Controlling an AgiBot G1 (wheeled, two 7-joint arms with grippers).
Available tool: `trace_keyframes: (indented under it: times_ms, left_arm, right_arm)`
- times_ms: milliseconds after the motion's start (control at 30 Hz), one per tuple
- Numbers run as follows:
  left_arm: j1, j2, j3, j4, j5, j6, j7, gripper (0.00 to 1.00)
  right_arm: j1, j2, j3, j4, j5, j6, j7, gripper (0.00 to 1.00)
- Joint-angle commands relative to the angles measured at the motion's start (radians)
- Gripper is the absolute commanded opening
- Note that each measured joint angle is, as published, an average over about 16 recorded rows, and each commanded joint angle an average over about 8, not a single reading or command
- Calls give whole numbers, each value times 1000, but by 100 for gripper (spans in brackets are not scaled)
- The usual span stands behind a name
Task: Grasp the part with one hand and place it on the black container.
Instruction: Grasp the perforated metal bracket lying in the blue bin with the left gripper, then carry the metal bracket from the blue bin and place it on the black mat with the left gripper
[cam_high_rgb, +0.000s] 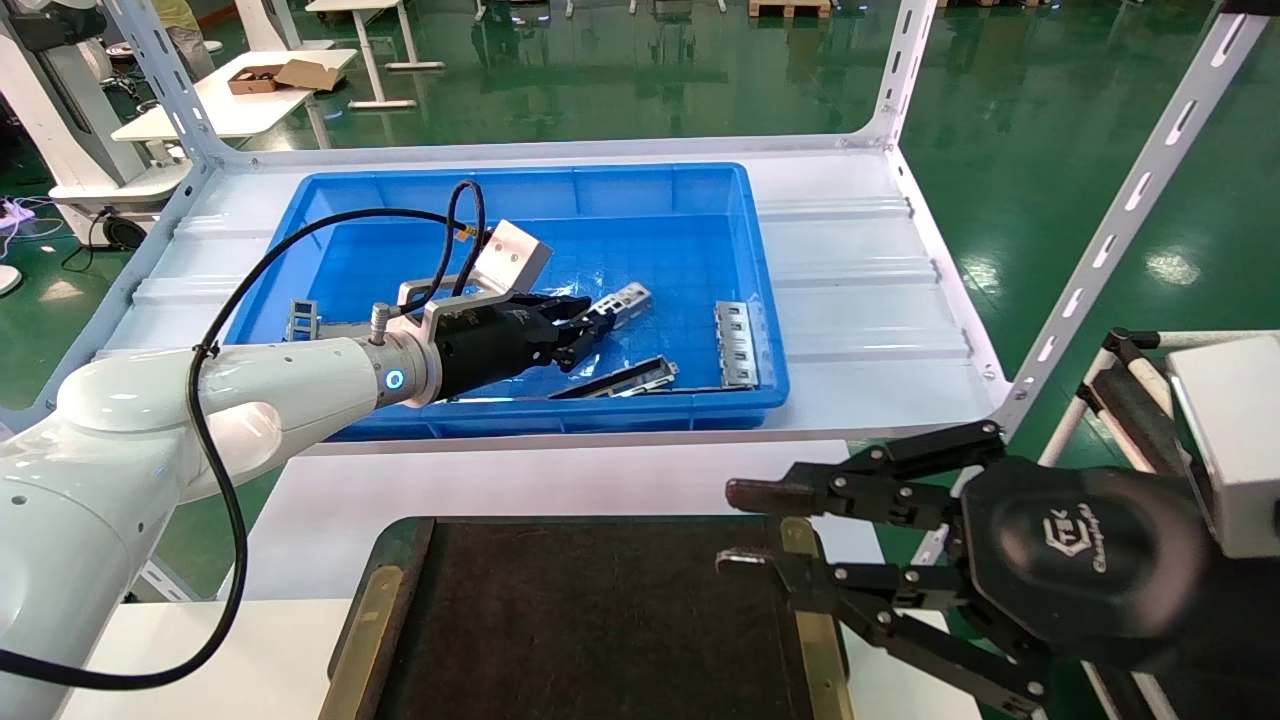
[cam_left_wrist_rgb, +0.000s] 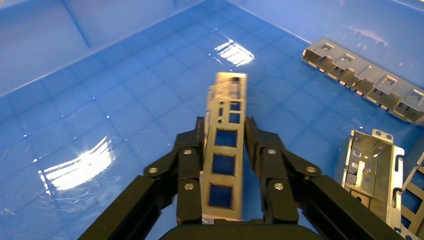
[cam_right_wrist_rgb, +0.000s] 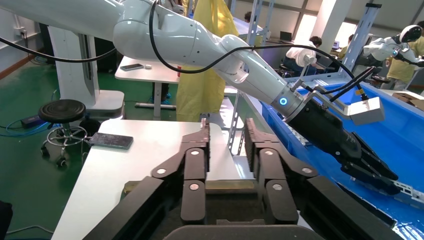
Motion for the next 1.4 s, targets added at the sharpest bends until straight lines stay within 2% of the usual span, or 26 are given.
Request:
trace_keyframes:
  times_ms: [33, 467, 867, 1100, 1267, 1400]
  left_arm:
    - [1, 0, 2, 2, -5, -1, -1, 0]
    - [-48, -32, -21, 12, -64, 93, -7, 0]
    - [-74, -148, -68, -52, -149, 364, -64, 0]
    - [-13, -240, -79, -209, -192, 559, -153, 0]
    - [77, -315, -88, -394, -243, 684, -244, 0]
    - [162, -379, -98, -545, -286, 739, -320, 0]
  right_arm:
    - [0, 0, 0, 0, 0, 0, 0, 0]
    - [0, 0, 0, 0, 0, 0, 0, 0]
    - [0, 0, -1, 0, 0, 0, 0, 0]
    - [0, 0, -1, 0, 0, 0, 0, 0]
    - [0, 0, -1, 0, 1, 0, 0, 0]
    - [0, 0, -1, 0, 1, 0, 0, 0]
